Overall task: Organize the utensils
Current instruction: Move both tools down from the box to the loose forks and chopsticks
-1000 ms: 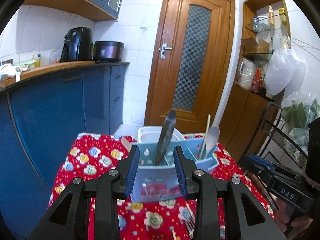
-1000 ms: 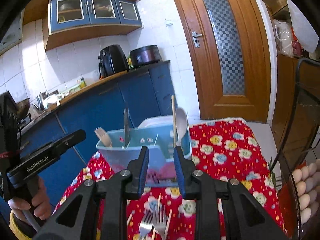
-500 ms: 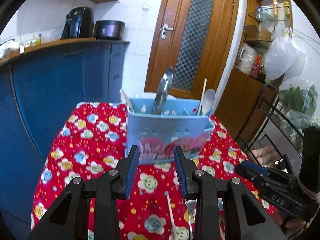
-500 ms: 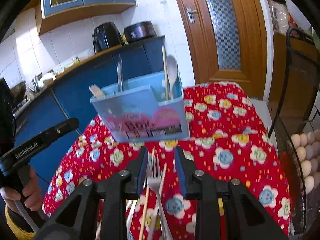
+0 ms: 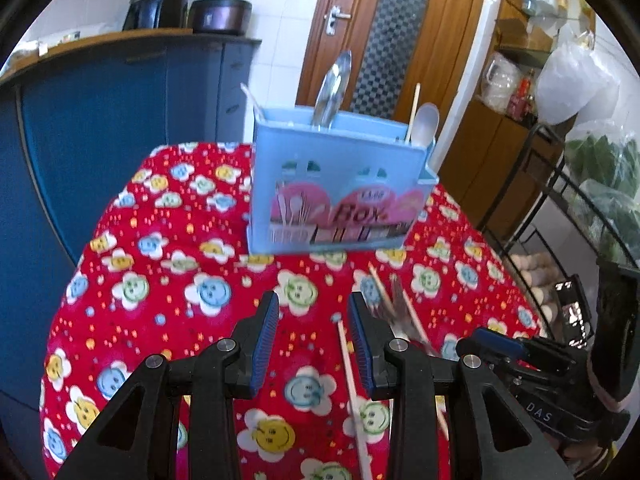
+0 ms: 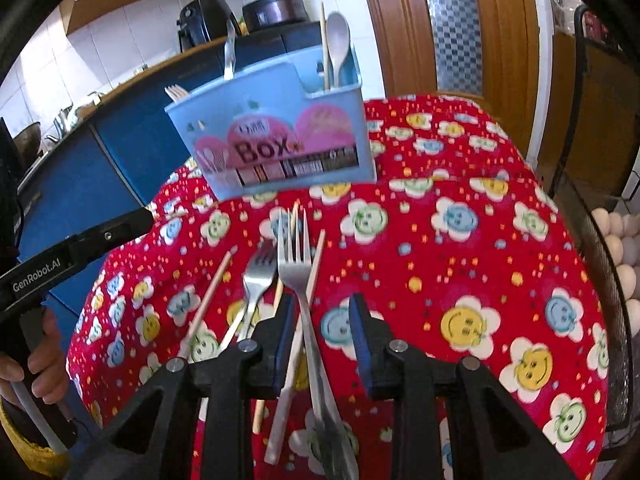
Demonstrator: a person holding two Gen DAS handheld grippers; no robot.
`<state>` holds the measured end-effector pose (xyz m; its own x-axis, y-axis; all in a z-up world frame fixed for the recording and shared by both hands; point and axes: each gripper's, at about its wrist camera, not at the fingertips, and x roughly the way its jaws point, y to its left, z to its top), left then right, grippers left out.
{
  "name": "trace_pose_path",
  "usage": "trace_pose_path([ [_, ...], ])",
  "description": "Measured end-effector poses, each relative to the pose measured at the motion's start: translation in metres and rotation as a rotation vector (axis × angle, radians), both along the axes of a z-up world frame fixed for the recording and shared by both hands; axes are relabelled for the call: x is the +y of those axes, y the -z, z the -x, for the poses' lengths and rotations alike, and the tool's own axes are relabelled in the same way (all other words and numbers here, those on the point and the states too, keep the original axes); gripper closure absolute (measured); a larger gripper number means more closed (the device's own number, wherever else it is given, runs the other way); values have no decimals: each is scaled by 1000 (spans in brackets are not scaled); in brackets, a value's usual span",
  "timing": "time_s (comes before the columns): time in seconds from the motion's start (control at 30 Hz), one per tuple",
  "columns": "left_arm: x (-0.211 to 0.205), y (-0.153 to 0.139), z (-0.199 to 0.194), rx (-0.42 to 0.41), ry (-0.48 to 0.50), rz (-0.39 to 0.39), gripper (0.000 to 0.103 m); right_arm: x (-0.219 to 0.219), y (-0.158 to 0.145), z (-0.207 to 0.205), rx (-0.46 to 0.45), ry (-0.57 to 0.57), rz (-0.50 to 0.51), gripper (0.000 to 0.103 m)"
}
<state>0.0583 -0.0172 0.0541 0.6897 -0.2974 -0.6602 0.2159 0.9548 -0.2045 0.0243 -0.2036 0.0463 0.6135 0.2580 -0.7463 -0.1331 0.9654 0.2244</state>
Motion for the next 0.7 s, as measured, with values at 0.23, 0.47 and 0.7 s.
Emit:
trace_pose_path([
  [0.23,-10,21,1,76,32,-26,67,6,13,4,30,-26,27,73],
  [0.47,-17,35,2,130,53,-39,67,9,23,4,48,-43,46,73],
  [0.7,-22,45,1,170,71,-44,67,13,23,2,39,-68,33,92],
])
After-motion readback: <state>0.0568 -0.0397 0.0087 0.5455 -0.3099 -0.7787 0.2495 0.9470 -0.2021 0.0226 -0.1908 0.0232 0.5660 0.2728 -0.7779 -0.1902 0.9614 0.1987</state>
